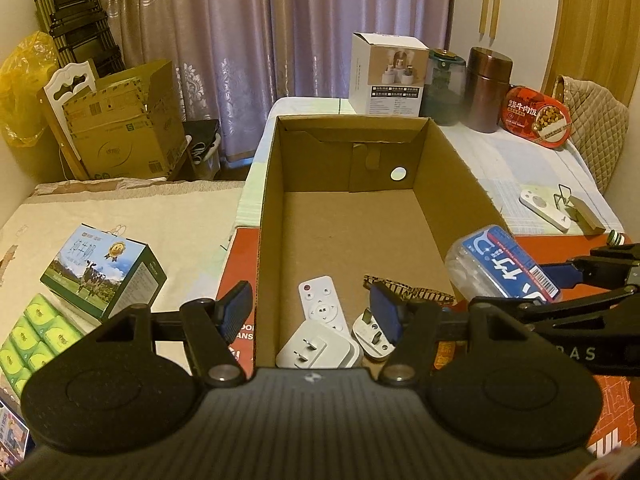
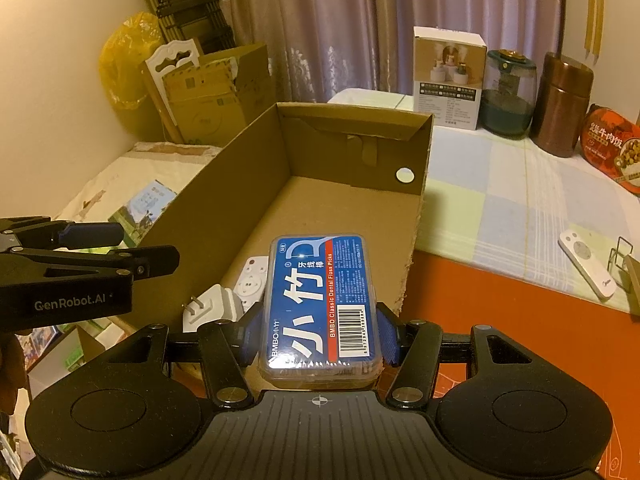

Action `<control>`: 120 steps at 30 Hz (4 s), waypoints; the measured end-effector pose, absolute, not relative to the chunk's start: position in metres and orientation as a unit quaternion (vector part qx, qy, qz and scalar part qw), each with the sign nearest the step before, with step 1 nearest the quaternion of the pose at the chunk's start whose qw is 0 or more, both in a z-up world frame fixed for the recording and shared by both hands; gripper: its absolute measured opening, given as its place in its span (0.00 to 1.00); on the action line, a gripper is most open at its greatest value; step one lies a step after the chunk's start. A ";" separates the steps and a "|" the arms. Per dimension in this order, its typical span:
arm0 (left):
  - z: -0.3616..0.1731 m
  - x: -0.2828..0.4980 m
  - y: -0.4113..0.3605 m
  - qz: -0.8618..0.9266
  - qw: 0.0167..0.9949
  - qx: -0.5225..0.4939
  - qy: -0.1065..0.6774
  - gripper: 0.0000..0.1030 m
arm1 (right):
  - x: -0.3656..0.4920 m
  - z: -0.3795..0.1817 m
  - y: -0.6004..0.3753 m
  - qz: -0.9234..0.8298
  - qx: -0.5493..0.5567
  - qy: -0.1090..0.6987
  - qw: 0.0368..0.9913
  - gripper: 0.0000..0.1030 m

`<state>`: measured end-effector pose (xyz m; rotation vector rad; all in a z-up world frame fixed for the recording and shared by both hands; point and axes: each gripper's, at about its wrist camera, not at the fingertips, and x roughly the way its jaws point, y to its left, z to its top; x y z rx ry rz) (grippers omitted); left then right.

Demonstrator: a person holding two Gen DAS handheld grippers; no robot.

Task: Organize rigid objects
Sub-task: 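Lower both items into the cardboard box and open both grippers to release, then withdraw both open tools from the box back over the table, then grasp the green-and-white pill bottle with the right gripper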

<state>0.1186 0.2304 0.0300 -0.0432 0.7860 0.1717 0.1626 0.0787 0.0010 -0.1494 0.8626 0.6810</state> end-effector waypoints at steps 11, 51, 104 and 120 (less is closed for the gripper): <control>0.032 0.119 0.228 0.083 0.920 -0.023 0.381 0.59 | 0.164 0.000 0.079 0.322 -0.069 0.413 0.849 0.52; 0.072 0.099 0.186 0.065 0.934 -0.013 0.352 0.59 | 0.140 0.041 0.009 0.301 -0.025 0.374 0.877 0.61; 0.074 0.139 -0.023 -0.080 0.942 0.001 0.327 0.68 | 0.129 0.062 -0.248 0.087 0.052 0.333 0.937 0.61; 0.030 0.189 -0.055 -0.082 0.938 -0.002 0.337 0.75 | 0.163 0.030 -0.287 0.055 0.040 0.336 0.940 0.78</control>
